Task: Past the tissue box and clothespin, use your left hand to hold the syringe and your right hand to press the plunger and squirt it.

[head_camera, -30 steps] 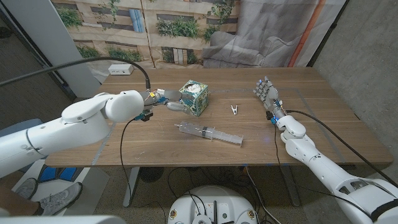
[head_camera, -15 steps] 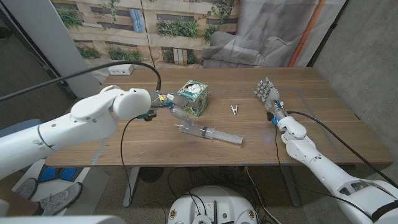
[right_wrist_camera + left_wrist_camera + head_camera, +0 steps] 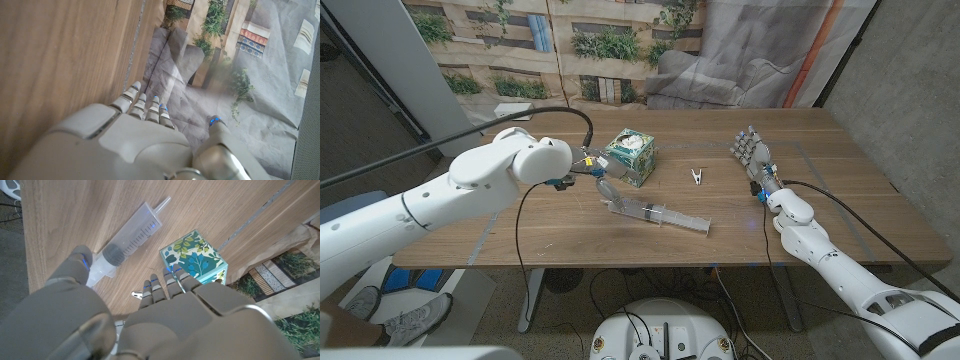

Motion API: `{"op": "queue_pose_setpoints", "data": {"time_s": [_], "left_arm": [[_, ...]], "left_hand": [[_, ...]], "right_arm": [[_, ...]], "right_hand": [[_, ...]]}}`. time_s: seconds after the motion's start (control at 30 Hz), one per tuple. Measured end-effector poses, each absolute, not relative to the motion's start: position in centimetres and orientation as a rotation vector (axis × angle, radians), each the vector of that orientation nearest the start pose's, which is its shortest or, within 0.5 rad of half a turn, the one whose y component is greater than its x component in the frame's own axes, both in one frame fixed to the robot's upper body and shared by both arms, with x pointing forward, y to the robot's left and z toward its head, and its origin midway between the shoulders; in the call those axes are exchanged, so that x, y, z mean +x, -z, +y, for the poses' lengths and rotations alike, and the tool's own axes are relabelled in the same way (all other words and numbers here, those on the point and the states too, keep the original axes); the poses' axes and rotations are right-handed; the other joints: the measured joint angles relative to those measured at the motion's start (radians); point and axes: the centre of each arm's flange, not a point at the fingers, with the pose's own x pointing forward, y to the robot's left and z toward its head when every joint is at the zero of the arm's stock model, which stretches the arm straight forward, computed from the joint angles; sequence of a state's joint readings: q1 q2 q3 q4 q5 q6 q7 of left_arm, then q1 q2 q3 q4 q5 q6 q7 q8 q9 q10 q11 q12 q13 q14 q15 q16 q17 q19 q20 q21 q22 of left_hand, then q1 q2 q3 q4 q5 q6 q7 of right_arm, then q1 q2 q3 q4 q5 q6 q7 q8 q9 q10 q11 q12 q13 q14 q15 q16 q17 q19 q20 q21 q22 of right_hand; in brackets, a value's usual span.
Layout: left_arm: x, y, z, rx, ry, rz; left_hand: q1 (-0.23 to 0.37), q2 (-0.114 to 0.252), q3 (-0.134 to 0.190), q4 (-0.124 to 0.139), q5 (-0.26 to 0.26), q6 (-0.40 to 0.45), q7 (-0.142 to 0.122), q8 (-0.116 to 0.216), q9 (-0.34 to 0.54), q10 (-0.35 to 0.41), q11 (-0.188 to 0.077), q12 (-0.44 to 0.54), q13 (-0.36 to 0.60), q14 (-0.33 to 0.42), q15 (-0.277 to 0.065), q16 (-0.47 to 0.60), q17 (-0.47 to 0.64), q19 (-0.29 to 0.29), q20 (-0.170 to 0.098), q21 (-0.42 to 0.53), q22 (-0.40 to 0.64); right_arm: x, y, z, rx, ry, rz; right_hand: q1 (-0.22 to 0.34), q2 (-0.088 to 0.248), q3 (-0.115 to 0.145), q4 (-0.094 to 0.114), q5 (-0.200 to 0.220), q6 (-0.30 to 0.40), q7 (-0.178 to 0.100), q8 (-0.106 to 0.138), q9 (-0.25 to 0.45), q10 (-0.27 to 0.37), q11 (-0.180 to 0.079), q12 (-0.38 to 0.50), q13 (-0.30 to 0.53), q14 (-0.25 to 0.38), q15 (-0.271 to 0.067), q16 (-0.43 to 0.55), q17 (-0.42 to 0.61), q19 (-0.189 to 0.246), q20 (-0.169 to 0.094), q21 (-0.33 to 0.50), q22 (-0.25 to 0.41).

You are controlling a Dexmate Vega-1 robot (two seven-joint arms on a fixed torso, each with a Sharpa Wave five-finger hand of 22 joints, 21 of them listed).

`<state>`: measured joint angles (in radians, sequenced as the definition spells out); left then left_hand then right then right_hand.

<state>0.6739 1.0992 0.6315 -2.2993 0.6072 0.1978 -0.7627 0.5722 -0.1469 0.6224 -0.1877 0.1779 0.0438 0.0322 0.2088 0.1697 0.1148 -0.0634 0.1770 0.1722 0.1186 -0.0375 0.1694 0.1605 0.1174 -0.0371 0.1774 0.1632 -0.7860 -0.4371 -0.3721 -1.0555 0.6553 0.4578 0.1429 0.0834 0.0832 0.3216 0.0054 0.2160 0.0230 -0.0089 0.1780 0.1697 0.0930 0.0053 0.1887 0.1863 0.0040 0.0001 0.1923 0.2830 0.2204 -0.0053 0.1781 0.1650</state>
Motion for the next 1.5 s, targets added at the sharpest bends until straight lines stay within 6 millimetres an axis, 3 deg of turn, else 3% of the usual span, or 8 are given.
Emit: {"op": "queue_pose_setpoints", "data": {"time_s": [0.37, 0.63, 1.13, 1.5], "left_arm": [[49.2, -3.0, 15.4, 2.033, 0.512, -0.41], [50.3, -1.2, 14.9, 2.039, 0.531, -0.387], [51.8, 0.5, 14.4, 2.072, 0.464, -0.41], [52.8, 1.4, 14.2, 2.063, 0.454, -0.418]], "left_hand": [[0.04, -0.014, -0.021, 0.004, 0.0, -0.028, 0.045, -0.007, 0.0, -0.055, 0.048, 0.0, 0.0, -0.055, 0.013, 0.0, 0.0, -0.035, -0.001, -0.004, 0.0], [0.053, -0.017, -0.032, 0.007, -0.004, -0.041, 0.05, -0.007, 0.0, -0.083, 0.069, 0.0, 0.0, -0.085, 0.029, 0.0, 0.0, -0.066, 0.002, -0.007, 0.0], [0.075, -0.021, -0.046, 0.007, -0.004, -0.057, 0.052, -0.007, 0.0, -0.097, 0.061, 0.0, 0.0, -0.095, 0.028, 0.0, 0.0, -0.067, 0.0, -0.002, 0.0], [0.106, -0.017, -0.06, 0.008, -0.004, -0.038, 0.034, 0.0, 0.002, -0.069, 0.033, 0.004, 0.0, -0.061, 0.002, 0.009, 0.0, 0.013, -0.001, 0.016, 0.0]], "right_arm": [[67.1, 5.7, -30.7, 0.064, -0.201, -0.614], [67.2, 5.8, -30.8, 0.061, -0.202, -0.605], [67.2, 6.0, -30.5, 0.057, -0.217, -0.595], [66.9, 6.3, -30.4, 0.055, -0.22, -0.591]], "right_hand": [[0.0, 0.0, -0.003, -0.003, 0.0, 0.0, 0.0, 0.0, 0.0, 0.0, 0.0, 0.0, 0.0, 0.0, 0.0, 0.004, -0.001, 0.0, 0.0, 0.0, 0.0], [0.0, 0.0, 0.003, -0.008, 0.0, 0.0, 0.0, 0.0, 0.0, -0.004, -0.004, 0.0, 0.0, 0.0, 0.0, 0.004, -0.005, -0.004, 0.004, 0.0, 0.0], [0.013, 0.013, 0.0, -0.011, -0.006, 0.0, 0.0, 0.0, 0.0, -0.004, -0.004, 0.0, 0.0, 0.0, 0.0, 0.008, -0.009, -0.004, 0.004, 0.0, 0.0], [0.013, 0.013, 0.002, -0.014, -0.006, 0.0, 0.0, 0.0, 0.0, -0.004, -0.004, 0.0, 0.0, 0.0, 0.0, 0.012, -0.009, -0.004, 0.004, 0.0, 0.0]]}}
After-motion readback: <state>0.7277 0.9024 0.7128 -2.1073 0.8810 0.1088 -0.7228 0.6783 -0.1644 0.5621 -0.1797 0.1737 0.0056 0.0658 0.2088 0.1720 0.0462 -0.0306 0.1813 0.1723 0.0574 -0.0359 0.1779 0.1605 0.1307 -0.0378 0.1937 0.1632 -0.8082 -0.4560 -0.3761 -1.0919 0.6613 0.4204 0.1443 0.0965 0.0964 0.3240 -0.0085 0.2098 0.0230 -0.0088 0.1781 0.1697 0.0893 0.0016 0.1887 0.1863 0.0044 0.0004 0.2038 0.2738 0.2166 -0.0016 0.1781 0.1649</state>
